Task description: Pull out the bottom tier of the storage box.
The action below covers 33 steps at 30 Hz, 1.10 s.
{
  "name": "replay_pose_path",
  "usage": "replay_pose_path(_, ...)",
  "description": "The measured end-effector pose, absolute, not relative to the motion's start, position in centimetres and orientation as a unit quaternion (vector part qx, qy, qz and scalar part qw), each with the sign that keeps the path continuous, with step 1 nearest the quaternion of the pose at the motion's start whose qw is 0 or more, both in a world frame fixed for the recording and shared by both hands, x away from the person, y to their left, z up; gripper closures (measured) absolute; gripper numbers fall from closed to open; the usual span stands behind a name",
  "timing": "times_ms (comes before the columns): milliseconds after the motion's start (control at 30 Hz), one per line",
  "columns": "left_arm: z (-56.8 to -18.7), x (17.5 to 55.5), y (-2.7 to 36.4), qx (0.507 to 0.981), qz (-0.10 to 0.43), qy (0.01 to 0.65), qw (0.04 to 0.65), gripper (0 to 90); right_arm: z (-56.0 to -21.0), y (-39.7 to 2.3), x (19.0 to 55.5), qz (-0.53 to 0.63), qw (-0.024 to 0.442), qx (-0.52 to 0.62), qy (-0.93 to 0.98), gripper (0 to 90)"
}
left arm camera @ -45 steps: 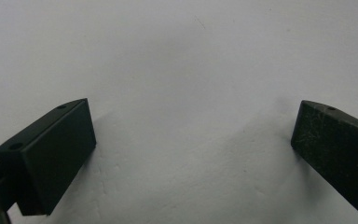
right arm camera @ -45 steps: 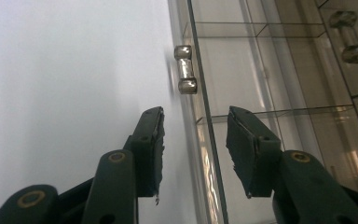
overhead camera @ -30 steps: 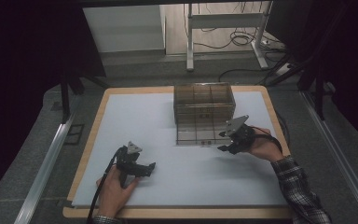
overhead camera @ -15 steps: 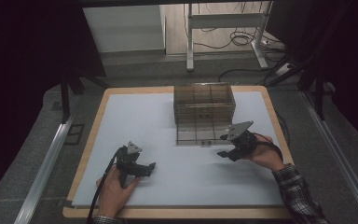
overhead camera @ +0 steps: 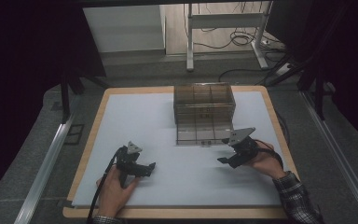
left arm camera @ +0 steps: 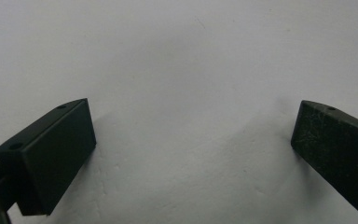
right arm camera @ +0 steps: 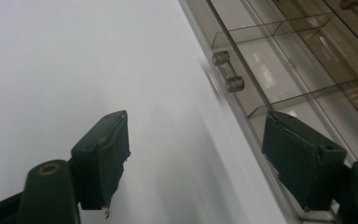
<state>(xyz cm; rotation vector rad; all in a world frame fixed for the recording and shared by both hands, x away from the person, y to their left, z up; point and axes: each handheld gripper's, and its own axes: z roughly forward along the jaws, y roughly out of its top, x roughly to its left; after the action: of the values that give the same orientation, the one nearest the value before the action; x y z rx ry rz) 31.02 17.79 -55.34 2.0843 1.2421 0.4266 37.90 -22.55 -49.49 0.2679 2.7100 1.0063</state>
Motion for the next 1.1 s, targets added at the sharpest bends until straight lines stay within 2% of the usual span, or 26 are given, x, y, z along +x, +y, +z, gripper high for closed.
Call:
replay_pose_path(567, -55.3, 31.0, 17.8, 0.798, 0.163, 0.476, 0.333, 0.0, -50.1, -23.3, 35.9, 0.365, 0.111, 0.13, 0.915, 7.9)
replay_pose_path(1100, -55.3, 31.0, 17.8, 0.798, 0.164, 0.475, 0.333, 0.0, -51.3, -23.9, 34.0, 0.367, 0.106, 0.142, 0.913, 1.9)
